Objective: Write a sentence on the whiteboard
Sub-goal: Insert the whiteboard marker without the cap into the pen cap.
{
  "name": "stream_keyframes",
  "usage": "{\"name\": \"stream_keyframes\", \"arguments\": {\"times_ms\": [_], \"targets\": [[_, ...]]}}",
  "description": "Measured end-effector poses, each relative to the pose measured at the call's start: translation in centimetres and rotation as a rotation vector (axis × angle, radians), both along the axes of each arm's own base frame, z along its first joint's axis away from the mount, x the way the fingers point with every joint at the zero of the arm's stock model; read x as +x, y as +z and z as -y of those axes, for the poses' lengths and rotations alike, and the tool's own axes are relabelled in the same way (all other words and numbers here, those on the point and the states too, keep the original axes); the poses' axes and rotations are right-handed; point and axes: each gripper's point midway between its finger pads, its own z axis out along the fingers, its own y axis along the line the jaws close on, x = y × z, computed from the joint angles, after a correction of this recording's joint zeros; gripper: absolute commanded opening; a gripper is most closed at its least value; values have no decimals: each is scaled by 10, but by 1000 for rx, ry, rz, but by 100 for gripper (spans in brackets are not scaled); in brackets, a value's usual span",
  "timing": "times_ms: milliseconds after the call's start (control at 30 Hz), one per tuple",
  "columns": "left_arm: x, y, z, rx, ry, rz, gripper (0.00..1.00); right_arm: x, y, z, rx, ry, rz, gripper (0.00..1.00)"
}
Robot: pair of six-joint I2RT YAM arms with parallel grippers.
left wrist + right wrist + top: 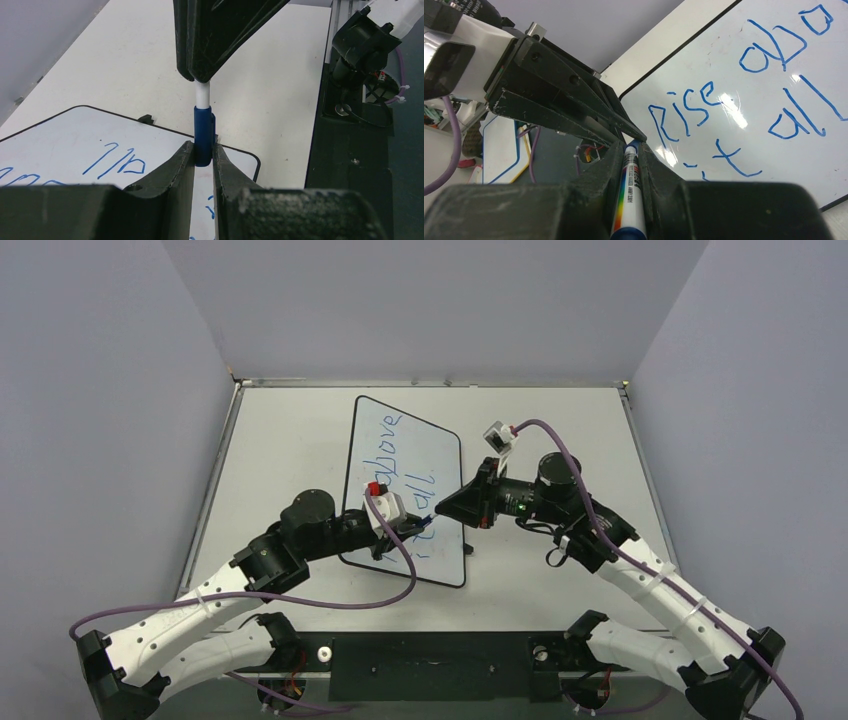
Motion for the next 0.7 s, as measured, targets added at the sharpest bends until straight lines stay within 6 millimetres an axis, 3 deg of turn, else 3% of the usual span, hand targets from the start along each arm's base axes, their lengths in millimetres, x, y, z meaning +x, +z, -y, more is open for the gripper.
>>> {"name": "stream_keyframes", "arguments": {"times_ms": [433,700], "targets": [[0,-17,-5,50,18,-38,0,0,-31,-20,-123,3,-5,0],[1,-22,-8,68,35,-47,0,0,-34,-25,-172,-9,26,0]]}}
